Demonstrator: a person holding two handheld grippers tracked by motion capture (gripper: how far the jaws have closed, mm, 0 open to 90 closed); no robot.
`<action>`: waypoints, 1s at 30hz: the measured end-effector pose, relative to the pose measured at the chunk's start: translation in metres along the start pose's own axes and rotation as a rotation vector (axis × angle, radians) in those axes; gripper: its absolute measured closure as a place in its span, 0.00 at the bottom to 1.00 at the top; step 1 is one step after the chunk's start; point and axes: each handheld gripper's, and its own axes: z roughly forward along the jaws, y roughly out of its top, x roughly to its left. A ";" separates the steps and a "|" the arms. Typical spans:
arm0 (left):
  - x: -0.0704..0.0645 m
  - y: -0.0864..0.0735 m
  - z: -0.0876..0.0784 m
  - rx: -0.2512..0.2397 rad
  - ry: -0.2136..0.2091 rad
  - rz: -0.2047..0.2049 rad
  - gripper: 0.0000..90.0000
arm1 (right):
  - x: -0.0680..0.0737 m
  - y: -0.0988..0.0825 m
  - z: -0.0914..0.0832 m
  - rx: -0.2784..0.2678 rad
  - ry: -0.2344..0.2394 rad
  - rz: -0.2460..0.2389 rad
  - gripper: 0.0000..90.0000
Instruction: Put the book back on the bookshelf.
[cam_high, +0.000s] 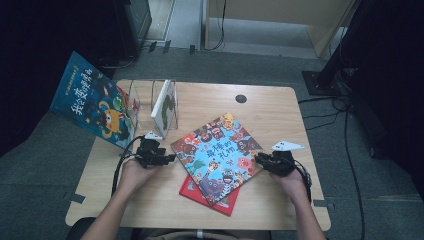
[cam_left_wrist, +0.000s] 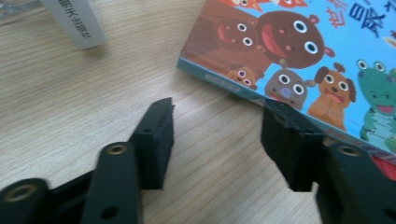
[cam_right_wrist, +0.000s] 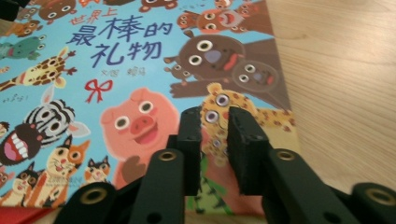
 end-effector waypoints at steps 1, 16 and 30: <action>0.001 0.001 0.000 0.004 -0.007 -0.009 0.54 | -0.001 -0.001 -0.002 0.001 -0.006 0.008 0.86; 0.010 0.011 -0.005 0.024 -0.087 -0.069 0.64 | -0.005 -0.011 -0.013 0.021 -0.016 0.032 0.97; 0.006 0.032 0.000 0.015 -0.106 -0.029 0.55 | -0.004 -0.018 -0.022 0.031 -0.009 0.040 1.00</action>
